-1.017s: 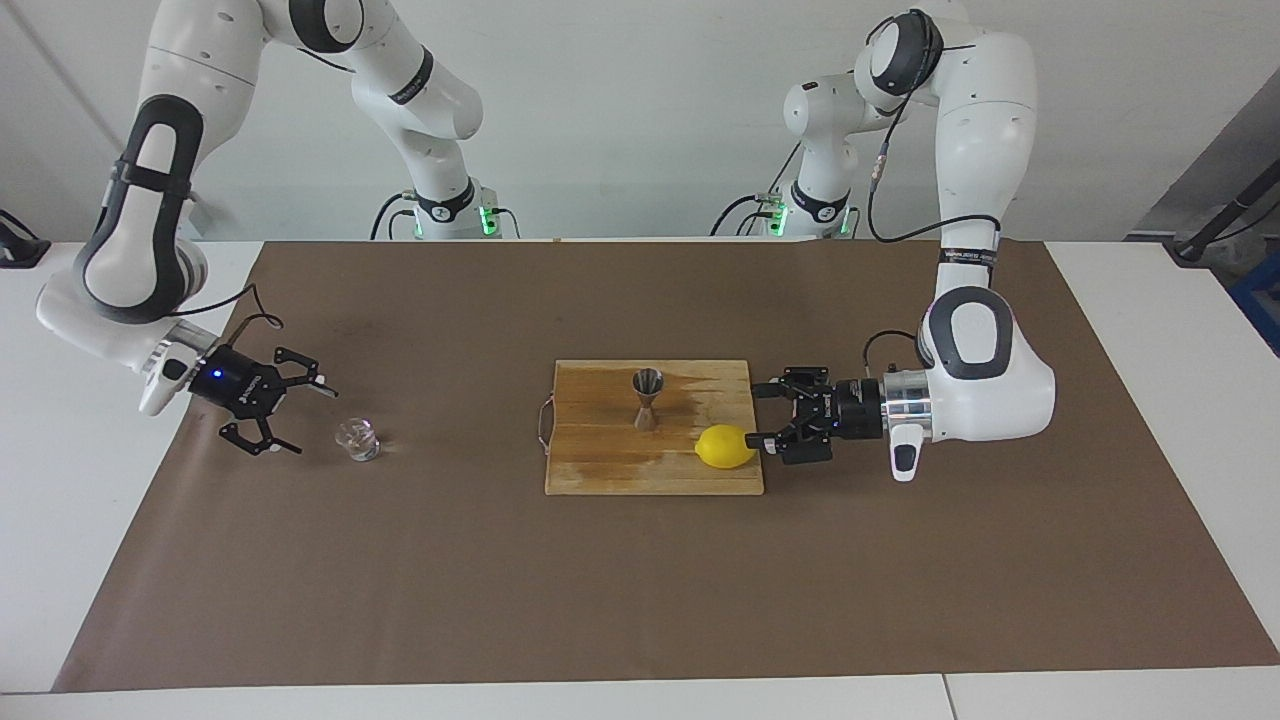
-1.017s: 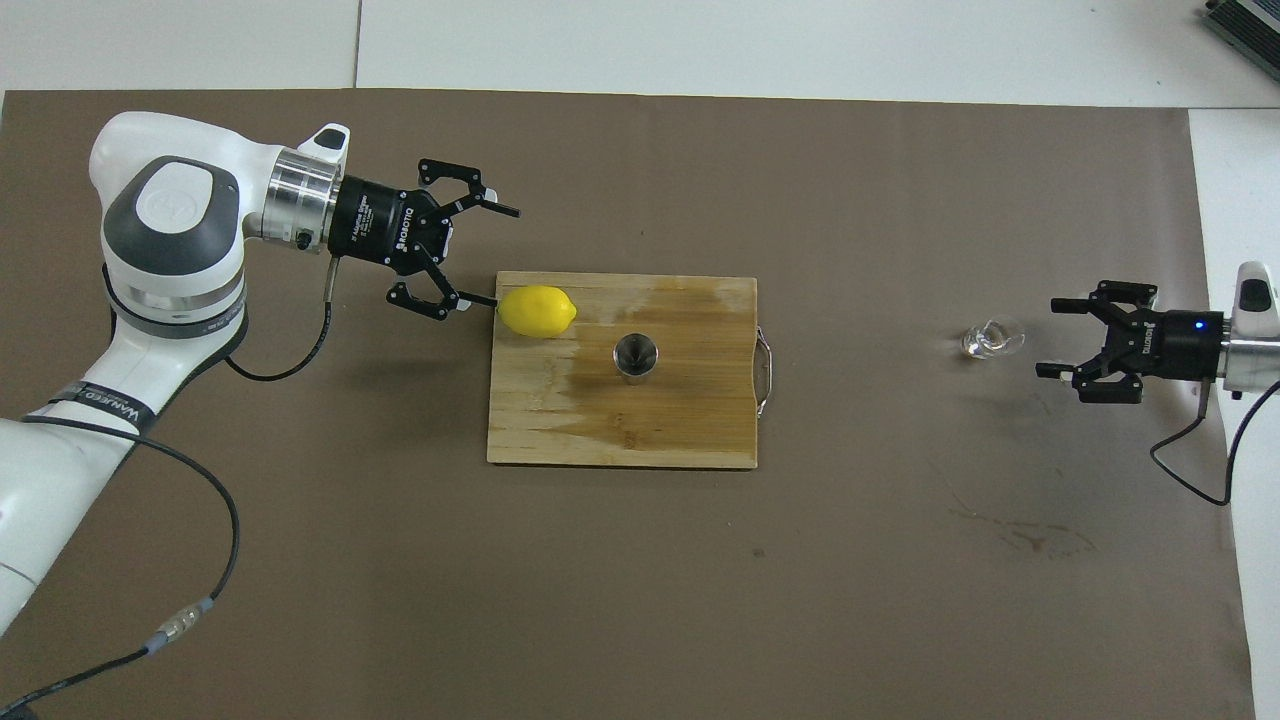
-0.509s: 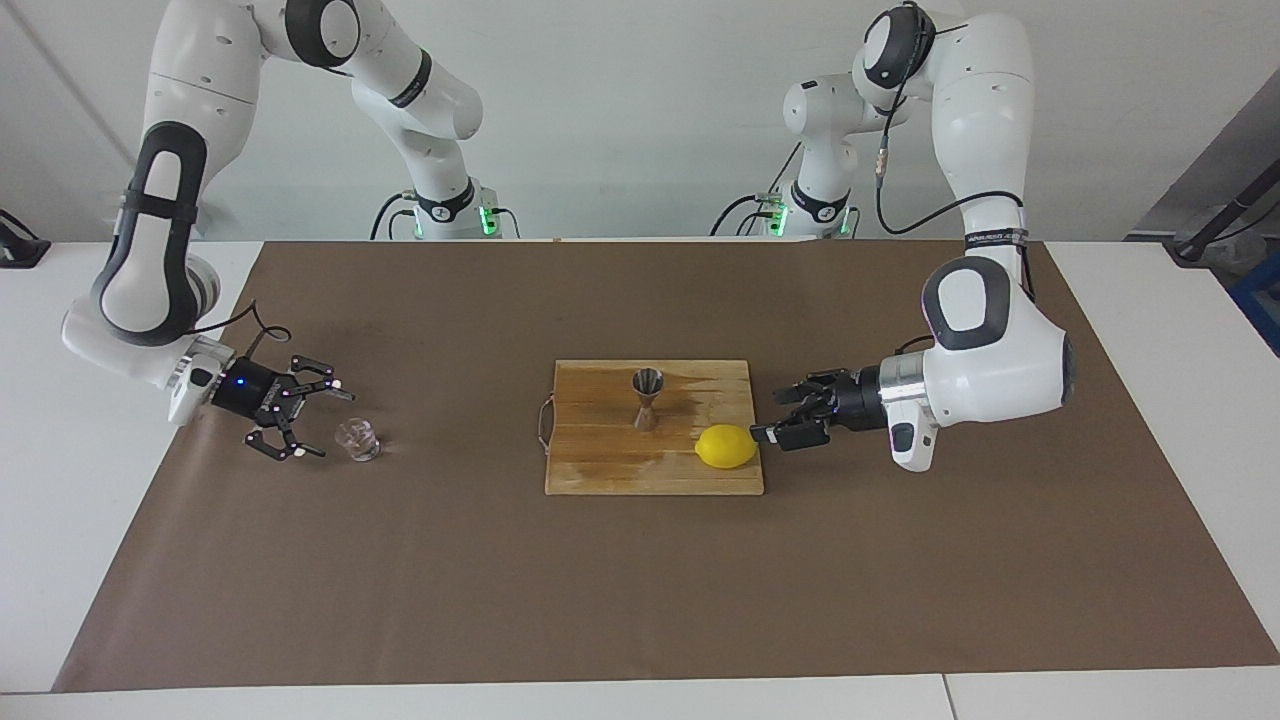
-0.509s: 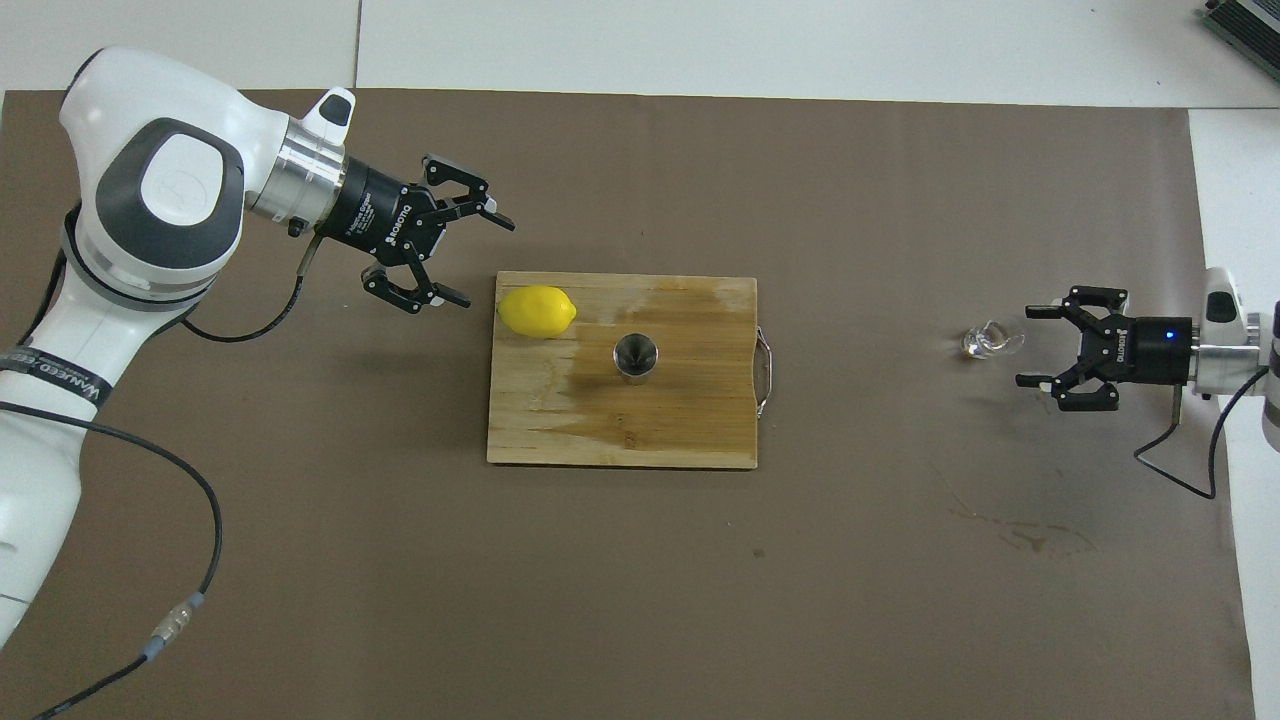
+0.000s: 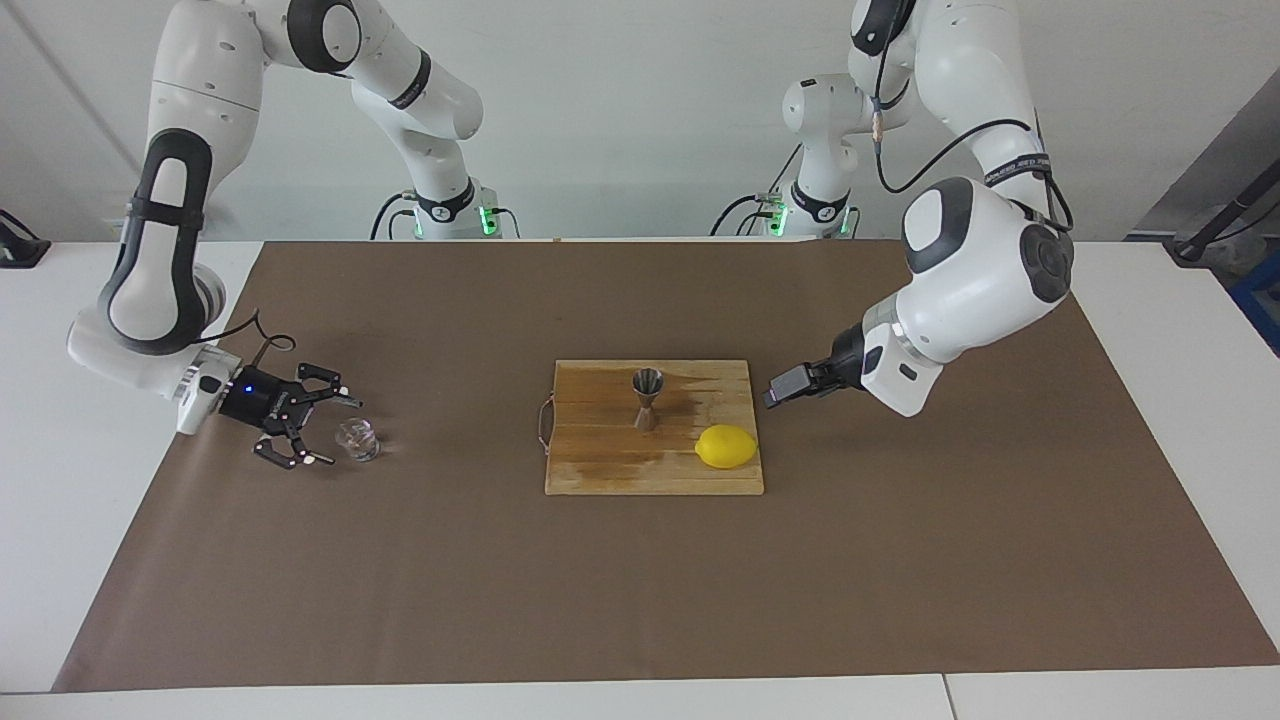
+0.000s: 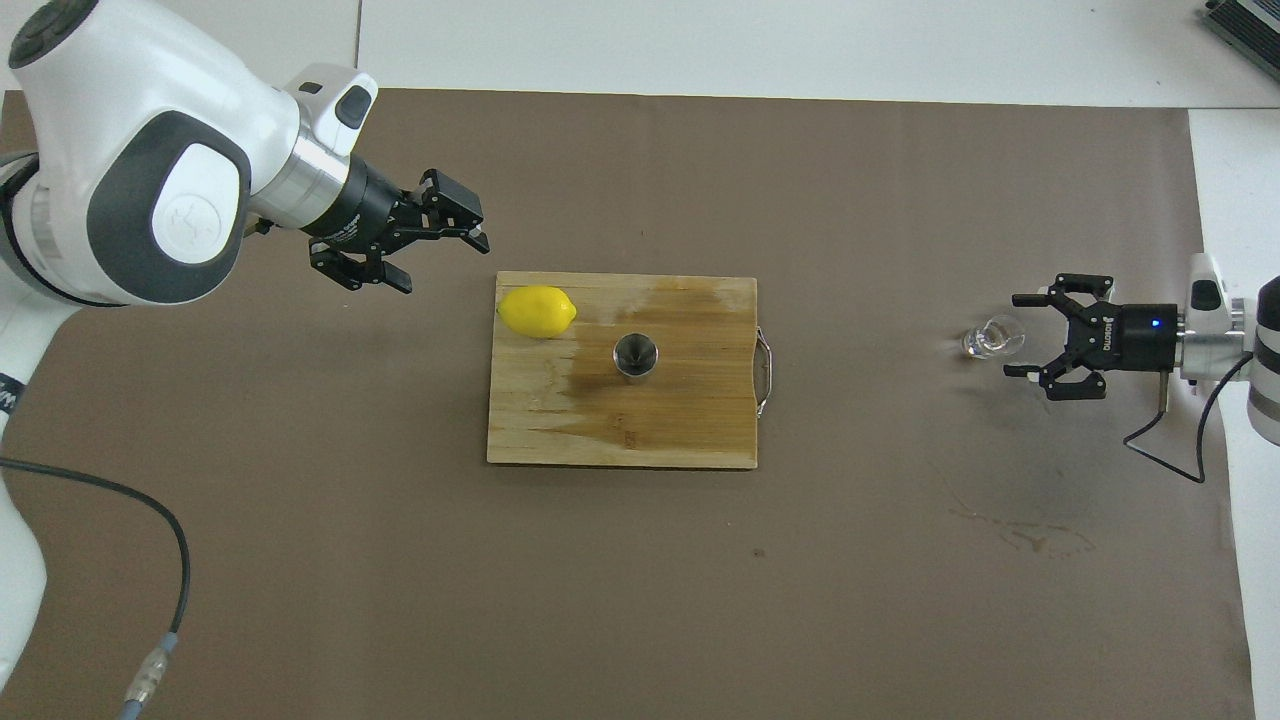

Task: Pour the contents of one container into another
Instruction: 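Retract the left gripper while the right gripper reaches the glass cup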

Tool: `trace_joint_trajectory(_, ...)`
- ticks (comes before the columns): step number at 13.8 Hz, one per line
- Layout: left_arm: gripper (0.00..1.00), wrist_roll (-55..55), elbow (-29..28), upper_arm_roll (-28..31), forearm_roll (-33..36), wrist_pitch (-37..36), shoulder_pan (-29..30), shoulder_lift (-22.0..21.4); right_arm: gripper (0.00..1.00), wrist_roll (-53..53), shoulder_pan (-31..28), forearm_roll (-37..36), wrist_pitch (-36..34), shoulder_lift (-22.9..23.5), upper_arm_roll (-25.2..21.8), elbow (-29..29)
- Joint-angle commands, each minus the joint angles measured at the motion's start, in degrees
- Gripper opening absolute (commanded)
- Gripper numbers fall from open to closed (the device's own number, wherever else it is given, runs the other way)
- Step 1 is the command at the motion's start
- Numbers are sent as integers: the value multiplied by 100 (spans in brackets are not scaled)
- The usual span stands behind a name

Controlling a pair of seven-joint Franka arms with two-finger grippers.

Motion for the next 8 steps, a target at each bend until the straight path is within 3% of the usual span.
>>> trace_joint_trajectory(1,100,250,-101,51,826,-208,-186,-372,100,-128,-17,185,28,181,34,163)
trace_joint_trajectory(8,100,1953,-109,112,1241,-402,121,-697,100,-136,-8,193,-34,383,77,312)
